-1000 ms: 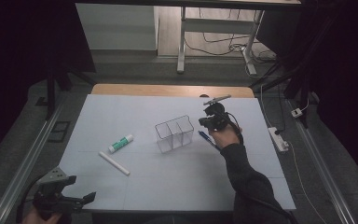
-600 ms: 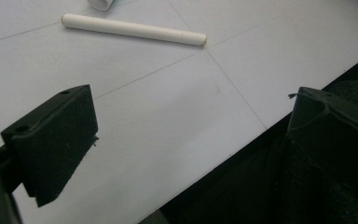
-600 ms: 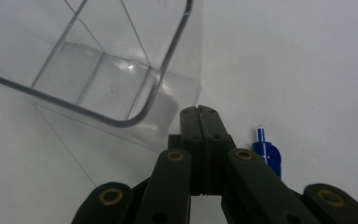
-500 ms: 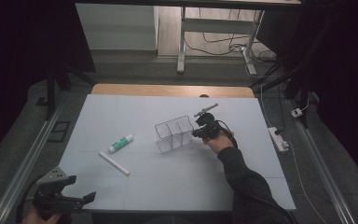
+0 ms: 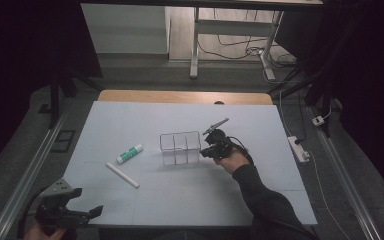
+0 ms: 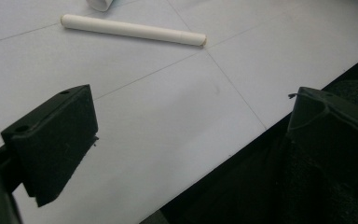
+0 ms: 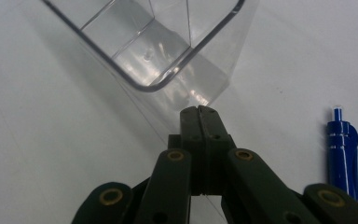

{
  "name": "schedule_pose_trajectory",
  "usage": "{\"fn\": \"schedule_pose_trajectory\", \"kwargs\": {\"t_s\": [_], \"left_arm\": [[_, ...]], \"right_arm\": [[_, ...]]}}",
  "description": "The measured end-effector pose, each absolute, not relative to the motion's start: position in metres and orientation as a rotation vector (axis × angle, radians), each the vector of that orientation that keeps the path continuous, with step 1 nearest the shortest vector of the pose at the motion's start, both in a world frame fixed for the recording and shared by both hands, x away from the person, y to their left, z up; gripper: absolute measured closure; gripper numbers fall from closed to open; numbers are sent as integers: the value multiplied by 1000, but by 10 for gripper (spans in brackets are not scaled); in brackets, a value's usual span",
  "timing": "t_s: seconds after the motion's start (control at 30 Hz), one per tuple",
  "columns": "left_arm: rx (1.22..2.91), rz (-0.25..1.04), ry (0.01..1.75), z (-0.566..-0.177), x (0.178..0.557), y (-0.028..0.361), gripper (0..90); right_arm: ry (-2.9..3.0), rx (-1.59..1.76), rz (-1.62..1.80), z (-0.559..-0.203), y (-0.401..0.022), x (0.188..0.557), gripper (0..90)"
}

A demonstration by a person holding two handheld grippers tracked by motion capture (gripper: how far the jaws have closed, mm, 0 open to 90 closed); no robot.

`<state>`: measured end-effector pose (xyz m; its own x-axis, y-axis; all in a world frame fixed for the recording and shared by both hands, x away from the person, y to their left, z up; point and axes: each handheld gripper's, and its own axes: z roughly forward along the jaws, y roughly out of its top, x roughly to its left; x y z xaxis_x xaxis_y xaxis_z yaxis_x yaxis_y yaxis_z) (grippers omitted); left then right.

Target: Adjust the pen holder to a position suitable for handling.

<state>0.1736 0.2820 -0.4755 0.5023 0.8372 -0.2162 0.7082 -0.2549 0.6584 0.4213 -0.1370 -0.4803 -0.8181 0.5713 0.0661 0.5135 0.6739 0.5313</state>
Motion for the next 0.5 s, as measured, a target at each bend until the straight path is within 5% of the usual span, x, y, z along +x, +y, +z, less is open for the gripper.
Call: {"fn": "schedule_pose_trajectory", "kwargs": {"t_s": [0.5], "left_arm": [[2023, 227, 1268, -476, 174, 282, 16]], "right_arm": [[2700, 823, 979, -493, -125, 476, 896]]}}
